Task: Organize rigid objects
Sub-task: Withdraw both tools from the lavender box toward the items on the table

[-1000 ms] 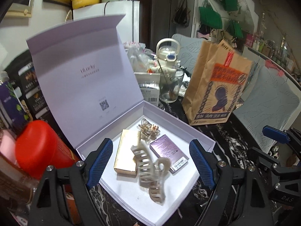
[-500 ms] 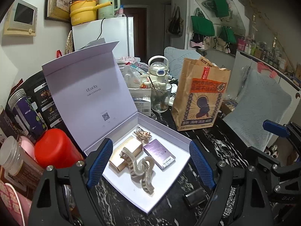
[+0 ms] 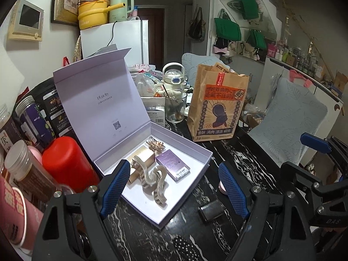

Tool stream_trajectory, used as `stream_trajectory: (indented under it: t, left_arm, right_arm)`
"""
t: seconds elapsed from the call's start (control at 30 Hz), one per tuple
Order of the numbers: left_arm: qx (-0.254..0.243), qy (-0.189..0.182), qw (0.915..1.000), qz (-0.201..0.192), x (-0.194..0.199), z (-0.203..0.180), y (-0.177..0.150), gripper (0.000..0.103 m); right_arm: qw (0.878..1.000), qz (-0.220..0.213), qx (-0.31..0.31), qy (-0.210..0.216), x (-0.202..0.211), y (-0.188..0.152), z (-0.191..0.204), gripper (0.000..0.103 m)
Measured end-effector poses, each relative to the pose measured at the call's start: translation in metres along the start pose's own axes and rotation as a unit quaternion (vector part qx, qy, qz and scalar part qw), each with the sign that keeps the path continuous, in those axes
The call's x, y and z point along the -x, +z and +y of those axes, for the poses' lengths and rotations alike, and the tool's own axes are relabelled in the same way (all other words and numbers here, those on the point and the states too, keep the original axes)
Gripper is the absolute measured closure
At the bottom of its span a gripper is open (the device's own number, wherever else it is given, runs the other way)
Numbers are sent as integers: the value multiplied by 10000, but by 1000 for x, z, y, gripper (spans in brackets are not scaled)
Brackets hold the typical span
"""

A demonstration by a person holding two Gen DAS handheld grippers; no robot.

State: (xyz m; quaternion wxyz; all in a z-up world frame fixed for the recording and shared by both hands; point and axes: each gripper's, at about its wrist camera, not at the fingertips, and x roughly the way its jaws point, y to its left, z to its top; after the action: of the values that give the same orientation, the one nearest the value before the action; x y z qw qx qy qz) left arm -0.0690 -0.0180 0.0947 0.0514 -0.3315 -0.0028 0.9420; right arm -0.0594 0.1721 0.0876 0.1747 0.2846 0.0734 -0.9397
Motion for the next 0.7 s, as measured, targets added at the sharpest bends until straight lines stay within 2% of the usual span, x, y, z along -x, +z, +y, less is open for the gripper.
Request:
stream_trajectory:
  t: [0.4, 0.7]
  left_arm:
    - [29, -114, 9997, 220, 7, -9, -28, 19]
    - [-6, -248, 9985, 496, 3, -14, -56, 19]
  right_arm:
    - [9999, 56, -123, -36, 16, -22, 1, 17]
    - [9994, 219, -268, -33, 16, -51, 3, 17]
